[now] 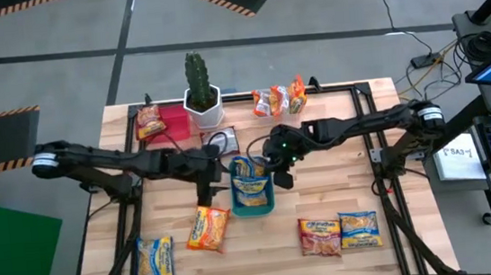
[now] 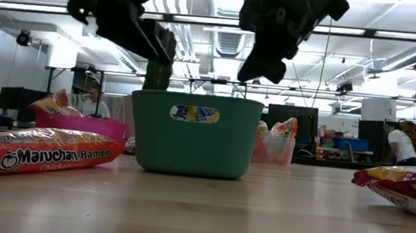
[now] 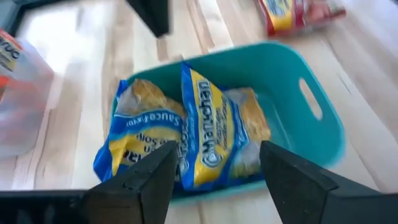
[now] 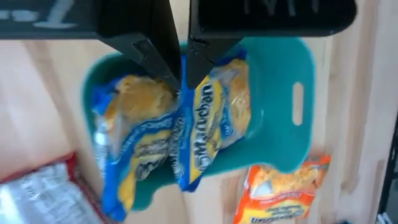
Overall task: Sort Maruchan noodles
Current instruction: Put the blue noodle pack into the green bin
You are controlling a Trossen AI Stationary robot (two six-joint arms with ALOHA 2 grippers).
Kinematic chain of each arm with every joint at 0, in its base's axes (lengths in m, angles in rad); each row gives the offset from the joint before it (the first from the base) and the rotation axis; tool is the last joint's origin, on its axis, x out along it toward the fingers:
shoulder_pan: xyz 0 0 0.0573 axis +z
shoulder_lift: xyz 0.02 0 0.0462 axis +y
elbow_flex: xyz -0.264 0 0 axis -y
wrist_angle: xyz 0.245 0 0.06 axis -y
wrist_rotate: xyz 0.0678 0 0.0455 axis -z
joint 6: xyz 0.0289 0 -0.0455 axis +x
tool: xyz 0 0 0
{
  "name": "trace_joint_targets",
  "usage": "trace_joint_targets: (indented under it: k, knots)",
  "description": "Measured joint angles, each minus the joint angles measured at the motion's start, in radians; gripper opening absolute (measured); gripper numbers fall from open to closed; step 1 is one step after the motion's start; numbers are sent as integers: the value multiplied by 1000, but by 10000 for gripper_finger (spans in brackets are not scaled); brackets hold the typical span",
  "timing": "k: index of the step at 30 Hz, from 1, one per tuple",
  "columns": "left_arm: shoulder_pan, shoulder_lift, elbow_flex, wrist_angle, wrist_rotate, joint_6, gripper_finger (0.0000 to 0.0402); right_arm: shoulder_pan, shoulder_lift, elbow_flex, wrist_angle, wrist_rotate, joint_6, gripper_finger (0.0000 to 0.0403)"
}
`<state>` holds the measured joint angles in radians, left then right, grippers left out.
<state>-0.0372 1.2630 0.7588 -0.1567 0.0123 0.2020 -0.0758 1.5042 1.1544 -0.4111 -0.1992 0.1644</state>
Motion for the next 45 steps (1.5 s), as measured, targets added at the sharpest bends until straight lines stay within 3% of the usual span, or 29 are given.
trace_joint_targets:
  k: [7,14,20,41,45]
  knots:
    - [2,39,-149,319,-3,-41,204,51,26,-12,4,3,14,75]
    - [10,119,-166,371,-4,-63,195,67,68,-18,6,77,18,144]
    - [27,166,-167,383,-3,-73,186,68,125,-19,28,95,18,173]
    - [77,186,-183,410,0,-115,164,67,177,-20,63,97,7,165]
    - [77,190,-184,445,0,-113,164,67,177,-20,64,97,7,137]
